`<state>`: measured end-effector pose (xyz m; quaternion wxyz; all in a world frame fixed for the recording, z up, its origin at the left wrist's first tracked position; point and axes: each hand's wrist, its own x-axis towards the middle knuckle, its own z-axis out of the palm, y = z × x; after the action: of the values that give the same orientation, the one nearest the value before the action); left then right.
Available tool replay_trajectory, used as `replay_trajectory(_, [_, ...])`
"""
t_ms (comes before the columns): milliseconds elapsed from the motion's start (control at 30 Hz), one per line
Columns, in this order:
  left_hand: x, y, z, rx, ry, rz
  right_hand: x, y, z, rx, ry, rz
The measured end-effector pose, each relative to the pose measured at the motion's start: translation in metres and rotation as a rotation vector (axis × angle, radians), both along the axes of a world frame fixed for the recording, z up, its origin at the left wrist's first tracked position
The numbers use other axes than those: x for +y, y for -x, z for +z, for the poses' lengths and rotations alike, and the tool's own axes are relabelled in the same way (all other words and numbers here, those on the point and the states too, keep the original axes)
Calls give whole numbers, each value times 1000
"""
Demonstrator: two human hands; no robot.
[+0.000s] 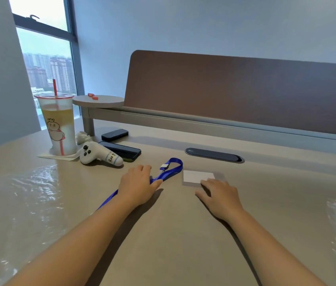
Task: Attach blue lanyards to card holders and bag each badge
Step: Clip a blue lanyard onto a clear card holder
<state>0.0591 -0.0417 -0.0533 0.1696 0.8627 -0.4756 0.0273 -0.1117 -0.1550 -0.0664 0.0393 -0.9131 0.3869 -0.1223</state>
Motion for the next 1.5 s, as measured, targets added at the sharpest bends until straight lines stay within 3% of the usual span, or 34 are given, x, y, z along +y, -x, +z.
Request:
replay_trajectory(167, [-32, -5, -7, 73, -44, -52, 1, 3, 3, -224, -67, 39])
replay_trajectory(367, [-41, 1, -10, 30, 11, -109, -15, 5, 3, -51, -110, -51])
replay_trajectory(500, [-35, 9, -4, 66, 54, -205, -12, 9, 6, -106, -250, -9])
replay_trajectory(667, [-20, 23, 1, 162, -60, -385, -1, 14, 9, -158, -401, 39])
replay_trajectory(833, [-11, 26, 0, 238, -134, -415, 13, 16, 15, -289, -548, 127])
replay_trajectory(933, [-7, 25, 5, 170, -140, -398, 15, 15, 17, -432, -598, 147])
replay_trajectory(1133, [13, 11, 8, 191, -190, -245, 20, -7, 14, -707, -609, 87])
replay_trajectory(1267, [35, -10, 11, 87, -192, -84, 8, -27, 9, -490, -381, 60])
replay_trajectory(1500, [62, -38, 11, 107, -232, 108, 3, -73, 10, 41, -52, 266])
